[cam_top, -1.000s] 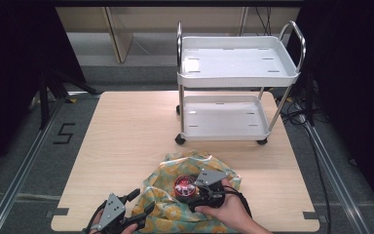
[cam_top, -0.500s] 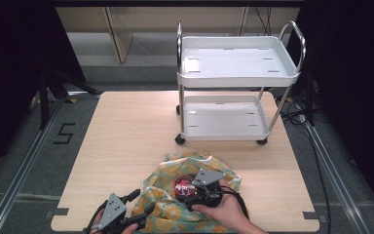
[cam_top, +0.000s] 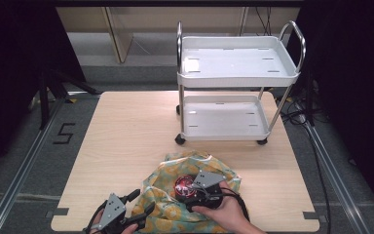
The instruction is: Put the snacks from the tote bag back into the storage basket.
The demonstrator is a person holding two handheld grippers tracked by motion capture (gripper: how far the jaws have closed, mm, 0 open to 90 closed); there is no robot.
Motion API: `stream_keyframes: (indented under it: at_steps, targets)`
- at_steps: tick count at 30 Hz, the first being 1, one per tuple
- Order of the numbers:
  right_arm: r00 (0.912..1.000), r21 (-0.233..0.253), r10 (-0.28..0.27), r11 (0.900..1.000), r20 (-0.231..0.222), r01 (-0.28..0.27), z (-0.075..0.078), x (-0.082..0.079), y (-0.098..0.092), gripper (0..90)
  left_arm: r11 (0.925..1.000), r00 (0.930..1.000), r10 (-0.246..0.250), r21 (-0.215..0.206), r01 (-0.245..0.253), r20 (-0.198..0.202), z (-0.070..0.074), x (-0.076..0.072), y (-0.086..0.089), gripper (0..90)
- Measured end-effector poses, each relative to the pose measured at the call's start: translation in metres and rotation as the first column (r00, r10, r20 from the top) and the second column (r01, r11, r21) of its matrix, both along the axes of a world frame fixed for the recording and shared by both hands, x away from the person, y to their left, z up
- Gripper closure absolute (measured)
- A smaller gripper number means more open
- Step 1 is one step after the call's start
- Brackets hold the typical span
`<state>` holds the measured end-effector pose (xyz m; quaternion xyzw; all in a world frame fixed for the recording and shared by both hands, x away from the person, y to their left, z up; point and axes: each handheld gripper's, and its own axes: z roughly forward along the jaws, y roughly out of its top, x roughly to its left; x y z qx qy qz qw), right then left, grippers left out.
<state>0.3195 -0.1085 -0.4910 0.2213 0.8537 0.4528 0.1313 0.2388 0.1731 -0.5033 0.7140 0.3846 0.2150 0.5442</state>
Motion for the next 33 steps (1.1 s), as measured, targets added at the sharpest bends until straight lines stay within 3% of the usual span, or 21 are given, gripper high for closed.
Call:
stream_keyframes:
  at_steps: [4,11,13,33]
  targets:
    - [0.9998,0.017,-0.007,1.0,-0.017,0.008,0.002,-0.002,0.0,26.1,1.0,1.0,-0.001,-0.001,0.001,0.004,0.0,0.0,0.0,32.6]
    - [0.9999,0.02,-0.012,1.0,-0.001,0.012,0.006,-0.002,0.0,26.3,0.9998,0.9999,0.007,0.019,-0.006,-0.013,0.002,-0.001,0.001,32.6]
    - [0.9999,0.026,-0.01,1.0,0.002,0.01,0.008,-0.002,-0.001,26.4,1.0,1.0,-0.001,0.005,0.001,-0.001,0.001,0.0,0.001,32.6]
    - [0.9996,0.054,-0.021,0.998,0.018,0.02,0.019,-0.001,-0.004,26.6,0.9999,0.9999,0.005,0.015,-0.005,-0.009,0.002,-0.001,0.001,32.6]
